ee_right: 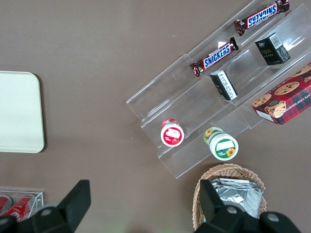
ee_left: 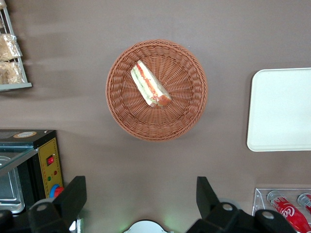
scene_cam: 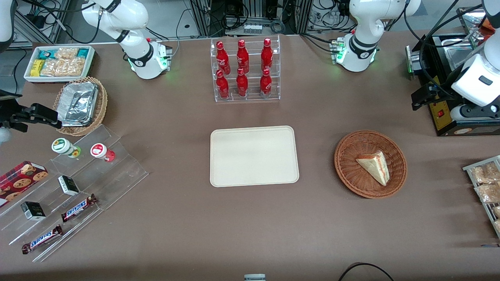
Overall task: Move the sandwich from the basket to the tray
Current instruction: 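Move the left gripper over the sandwich in the wicker basket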
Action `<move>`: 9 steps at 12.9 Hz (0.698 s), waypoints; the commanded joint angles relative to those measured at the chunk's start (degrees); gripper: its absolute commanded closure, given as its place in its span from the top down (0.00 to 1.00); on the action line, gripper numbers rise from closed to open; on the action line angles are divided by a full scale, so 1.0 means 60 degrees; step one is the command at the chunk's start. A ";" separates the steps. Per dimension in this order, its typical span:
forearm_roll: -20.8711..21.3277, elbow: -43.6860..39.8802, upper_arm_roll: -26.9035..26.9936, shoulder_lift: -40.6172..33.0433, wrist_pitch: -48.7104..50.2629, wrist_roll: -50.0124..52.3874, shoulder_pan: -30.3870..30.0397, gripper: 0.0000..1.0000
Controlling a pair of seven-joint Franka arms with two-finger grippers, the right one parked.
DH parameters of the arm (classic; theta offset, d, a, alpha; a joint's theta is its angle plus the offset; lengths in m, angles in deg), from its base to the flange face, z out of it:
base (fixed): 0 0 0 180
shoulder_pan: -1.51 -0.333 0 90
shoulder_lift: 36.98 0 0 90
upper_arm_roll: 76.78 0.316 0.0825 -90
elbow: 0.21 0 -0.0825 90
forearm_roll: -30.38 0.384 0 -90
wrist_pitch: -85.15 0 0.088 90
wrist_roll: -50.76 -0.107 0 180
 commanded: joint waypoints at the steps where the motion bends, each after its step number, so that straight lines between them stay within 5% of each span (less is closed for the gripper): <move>1: -0.0113 -0.0241 0.0096 0.0177 0.0121 -0.0057 0.0072 1.00; 6: 0.0208 0.0095 0.0110 0.1083 -0.0476 -0.0012 0.0101 1.00; 9: 0.0238 0.1673 0.0140 0.1144 -0.2201 0.0017 0.0058 1.00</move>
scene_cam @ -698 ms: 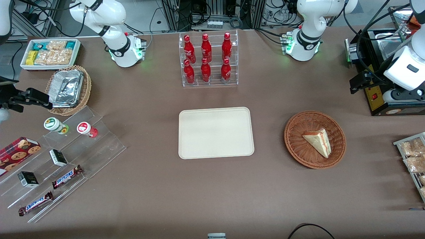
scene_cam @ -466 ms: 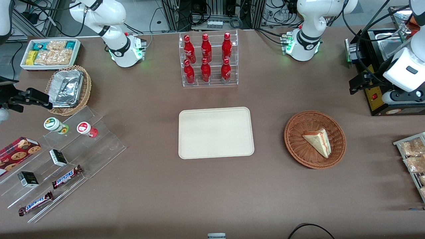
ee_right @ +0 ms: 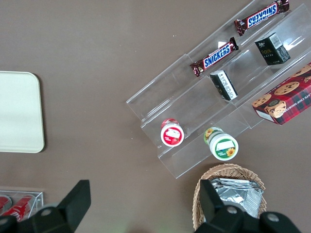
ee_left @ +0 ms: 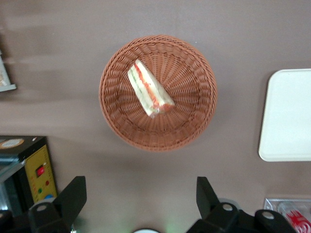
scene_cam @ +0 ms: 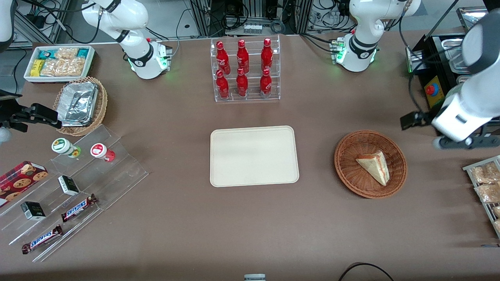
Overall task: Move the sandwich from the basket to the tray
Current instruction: 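Move the left gripper over the sandwich in the wicker basket, then lower the left gripper and close it on the wrapped sandwich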
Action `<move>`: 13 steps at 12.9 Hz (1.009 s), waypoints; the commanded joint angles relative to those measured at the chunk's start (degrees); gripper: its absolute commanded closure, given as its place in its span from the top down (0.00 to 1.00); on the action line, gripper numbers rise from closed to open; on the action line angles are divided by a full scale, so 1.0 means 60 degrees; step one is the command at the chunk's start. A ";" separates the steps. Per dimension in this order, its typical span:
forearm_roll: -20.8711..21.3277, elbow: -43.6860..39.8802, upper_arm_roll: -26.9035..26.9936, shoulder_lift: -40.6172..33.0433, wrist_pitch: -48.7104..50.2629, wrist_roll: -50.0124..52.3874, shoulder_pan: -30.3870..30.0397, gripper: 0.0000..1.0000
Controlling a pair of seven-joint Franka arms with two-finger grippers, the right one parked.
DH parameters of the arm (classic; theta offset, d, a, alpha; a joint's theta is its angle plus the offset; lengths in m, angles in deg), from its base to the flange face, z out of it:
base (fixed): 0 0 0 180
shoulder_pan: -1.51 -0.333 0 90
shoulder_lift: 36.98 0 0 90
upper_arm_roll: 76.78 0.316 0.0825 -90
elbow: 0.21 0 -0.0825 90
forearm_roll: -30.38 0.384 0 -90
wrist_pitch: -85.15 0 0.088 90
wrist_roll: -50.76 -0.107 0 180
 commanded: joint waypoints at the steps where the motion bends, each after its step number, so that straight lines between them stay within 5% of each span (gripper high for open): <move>1: 0.0137 0.1349 0.0107 -0.0122 -0.1350 0.0018 0.0029 1.00; 13: 0.0210 0.5847 0.0136 -0.0357 -0.7150 0.4073 0.0043 1.00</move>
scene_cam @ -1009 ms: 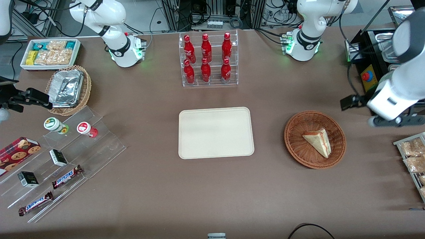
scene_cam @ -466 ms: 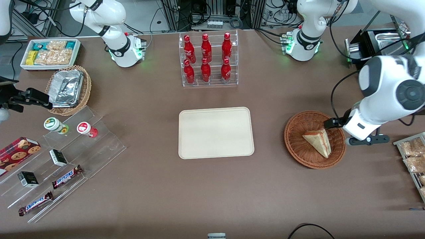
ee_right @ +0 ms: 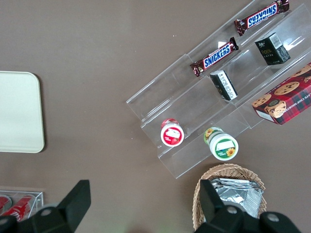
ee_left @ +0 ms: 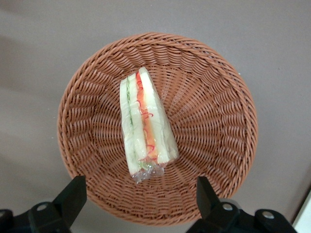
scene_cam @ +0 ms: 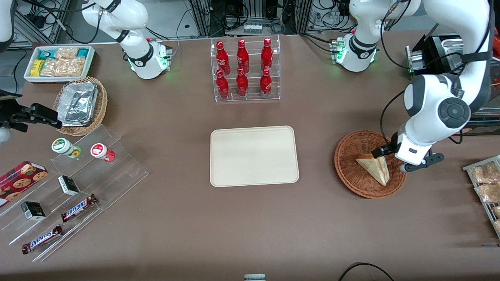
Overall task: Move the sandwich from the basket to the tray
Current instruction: 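Lower the left gripper and close it on the wrapped sandwich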
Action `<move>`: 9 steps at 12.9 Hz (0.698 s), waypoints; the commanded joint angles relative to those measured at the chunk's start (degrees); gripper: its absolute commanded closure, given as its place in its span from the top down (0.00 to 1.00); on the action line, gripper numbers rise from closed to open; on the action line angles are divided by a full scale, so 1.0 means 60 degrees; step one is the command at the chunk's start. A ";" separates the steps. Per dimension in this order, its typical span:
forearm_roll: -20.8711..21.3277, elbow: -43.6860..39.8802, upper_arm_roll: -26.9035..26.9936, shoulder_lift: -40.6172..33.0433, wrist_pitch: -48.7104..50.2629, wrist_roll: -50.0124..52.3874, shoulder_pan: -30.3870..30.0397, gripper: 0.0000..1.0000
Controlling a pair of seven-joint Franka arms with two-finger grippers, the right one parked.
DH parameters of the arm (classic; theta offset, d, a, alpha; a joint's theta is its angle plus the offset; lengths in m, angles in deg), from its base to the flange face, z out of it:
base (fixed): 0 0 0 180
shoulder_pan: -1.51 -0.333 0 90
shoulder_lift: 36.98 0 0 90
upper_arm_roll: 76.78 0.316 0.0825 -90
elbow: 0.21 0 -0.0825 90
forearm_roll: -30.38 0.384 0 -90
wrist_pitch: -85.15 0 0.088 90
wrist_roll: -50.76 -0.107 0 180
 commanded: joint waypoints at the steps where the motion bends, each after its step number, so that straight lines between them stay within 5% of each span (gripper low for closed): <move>1: 0.0155 0.1197 0.0035 -0.0418 -0.1459 0.0784 0.0057 1.00; 9: 0.0155 0.1800 0.0181 0.0254 -0.3117 0.0917 -0.0060 1.00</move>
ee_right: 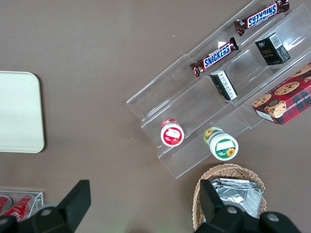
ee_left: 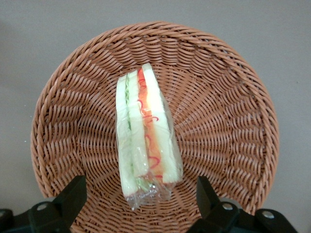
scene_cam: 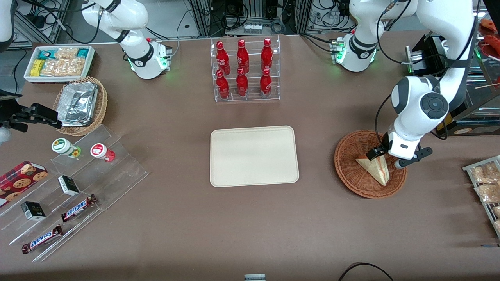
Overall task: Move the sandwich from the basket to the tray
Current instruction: 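Lower the left gripper and close it on the wrapped sandwich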
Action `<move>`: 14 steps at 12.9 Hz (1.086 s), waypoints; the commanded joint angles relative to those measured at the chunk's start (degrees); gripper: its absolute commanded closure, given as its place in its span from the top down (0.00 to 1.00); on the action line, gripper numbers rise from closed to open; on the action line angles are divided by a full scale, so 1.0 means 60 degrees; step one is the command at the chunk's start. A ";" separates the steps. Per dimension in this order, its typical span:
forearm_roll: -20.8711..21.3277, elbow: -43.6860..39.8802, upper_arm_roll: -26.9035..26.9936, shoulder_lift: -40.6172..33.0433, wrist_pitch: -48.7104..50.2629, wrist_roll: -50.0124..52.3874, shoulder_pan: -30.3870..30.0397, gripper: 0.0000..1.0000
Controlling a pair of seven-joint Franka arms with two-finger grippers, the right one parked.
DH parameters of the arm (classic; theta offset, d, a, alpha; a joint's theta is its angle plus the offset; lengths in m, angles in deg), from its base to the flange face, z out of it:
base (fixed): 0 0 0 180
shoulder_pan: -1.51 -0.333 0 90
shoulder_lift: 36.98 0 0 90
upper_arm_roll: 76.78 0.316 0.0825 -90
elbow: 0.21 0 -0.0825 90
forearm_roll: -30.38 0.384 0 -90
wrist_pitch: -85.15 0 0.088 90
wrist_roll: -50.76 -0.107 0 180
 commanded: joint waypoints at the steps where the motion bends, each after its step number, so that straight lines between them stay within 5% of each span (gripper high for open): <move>1: 0.0154 0.0149 0.0096 0.0370 -0.0697 0.0274 -0.0018 1.00; 6: 0.0140 0.0135 0.0169 0.0752 -0.1240 0.0332 -0.0004 0.99; 7: 0.0140 0.0120 0.0169 0.0796 -0.1241 0.0507 -0.0004 0.90; 10: 0.0140 0.0091 0.0169 0.0768 -0.1241 0.0830 0.0054 0.11; 11: 0.0140 0.0076 0.0169 0.0753 -0.1226 0.0860 0.0084 0.00; 14: 0.0154 -0.0026 0.0155 0.0534 -0.0964 0.0918 0.0113 0.00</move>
